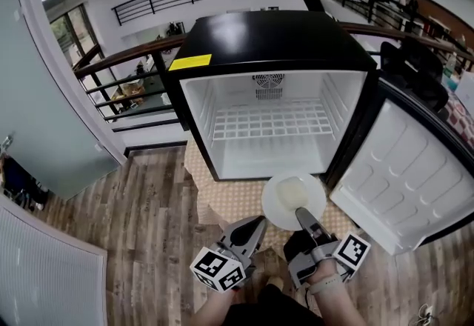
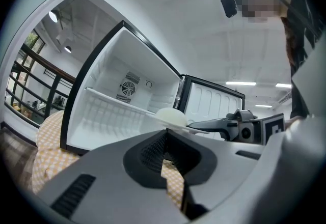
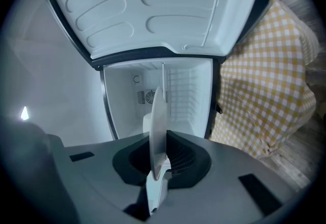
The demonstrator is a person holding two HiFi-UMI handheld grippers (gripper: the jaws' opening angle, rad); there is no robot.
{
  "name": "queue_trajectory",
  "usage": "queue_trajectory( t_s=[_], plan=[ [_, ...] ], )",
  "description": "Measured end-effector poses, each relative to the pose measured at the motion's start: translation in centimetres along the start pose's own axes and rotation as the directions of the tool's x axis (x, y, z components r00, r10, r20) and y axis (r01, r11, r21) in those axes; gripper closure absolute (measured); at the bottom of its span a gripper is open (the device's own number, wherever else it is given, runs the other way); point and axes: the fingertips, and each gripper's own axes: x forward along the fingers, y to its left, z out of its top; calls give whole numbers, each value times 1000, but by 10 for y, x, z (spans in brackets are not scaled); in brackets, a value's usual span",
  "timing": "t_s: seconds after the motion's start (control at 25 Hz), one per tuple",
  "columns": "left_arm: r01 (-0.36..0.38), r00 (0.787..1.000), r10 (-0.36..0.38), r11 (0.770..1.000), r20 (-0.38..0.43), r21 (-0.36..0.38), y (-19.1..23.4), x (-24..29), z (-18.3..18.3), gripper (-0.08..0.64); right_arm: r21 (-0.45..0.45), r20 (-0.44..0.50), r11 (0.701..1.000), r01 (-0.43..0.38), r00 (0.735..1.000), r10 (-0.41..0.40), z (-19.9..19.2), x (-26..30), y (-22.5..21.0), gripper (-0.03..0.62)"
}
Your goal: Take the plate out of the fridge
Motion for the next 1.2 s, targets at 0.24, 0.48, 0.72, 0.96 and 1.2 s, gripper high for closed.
queue_trajectory(
  t_s=[0.24,0.48,0.72,0.96,1.2],
  plan=[
    [27,1000,-27,1000,11,11,-17,-20,4,551,-8,-9,1000,-9,1000,9,-19,-17,2,545],
    [12,1000,-12,1000,-9,-11,-33,-53,-14,551,-5,0,1000,-22,1000,22,-36,-46,1,545],
    [12,1000,-12,1000,0,-18,-45,-76,-14,551,-4,10,1000,-22,1000,22,-55,-73,1,545],
    [19,1000,-19,1000,18,-13,-58,-94,-13,551,-14,9,1000,-25,1000,25,-72,-95,3,545],
    [15,999,-15,1000,30,-15,-67,-113,-14,551,-22,4,999,-24,1000,24,-88,-113,3,545]
  ],
)
